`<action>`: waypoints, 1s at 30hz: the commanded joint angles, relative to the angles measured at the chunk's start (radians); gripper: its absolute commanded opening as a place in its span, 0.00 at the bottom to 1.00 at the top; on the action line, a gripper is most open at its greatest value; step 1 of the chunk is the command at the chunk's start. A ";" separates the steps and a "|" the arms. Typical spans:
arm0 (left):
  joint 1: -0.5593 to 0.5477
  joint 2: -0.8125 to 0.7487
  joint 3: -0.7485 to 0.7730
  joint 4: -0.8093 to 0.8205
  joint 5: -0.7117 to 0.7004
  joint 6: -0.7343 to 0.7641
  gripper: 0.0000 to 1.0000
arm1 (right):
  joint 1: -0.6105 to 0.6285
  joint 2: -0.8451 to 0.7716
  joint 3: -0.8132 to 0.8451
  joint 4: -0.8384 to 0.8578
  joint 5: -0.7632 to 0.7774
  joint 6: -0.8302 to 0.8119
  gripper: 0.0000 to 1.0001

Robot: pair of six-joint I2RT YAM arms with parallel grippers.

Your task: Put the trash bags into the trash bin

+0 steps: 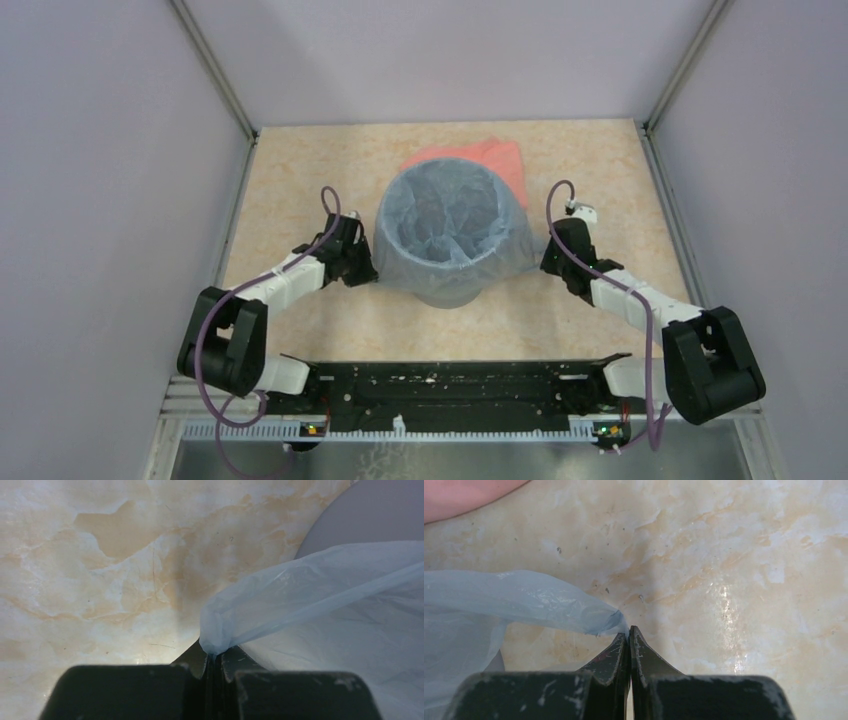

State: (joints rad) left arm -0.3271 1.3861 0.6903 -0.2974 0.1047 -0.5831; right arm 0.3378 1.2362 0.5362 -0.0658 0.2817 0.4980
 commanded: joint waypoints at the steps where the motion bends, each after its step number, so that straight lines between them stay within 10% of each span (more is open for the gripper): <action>1: 0.035 0.006 -0.021 0.031 -0.040 -0.012 0.00 | -0.009 -0.011 -0.005 0.052 0.095 -0.009 0.00; 30: 0.125 -0.031 -0.049 0.066 0.017 -0.005 0.00 | -0.178 0.120 -0.046 0.182 -0.206 0.069 0.04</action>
State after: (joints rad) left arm -0.2245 1.3632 0.6270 -0.2531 0.1532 -0.6075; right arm 0.1902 1.3571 0.4843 0.0898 0.0483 0.5713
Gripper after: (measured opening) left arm 0.006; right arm 0.004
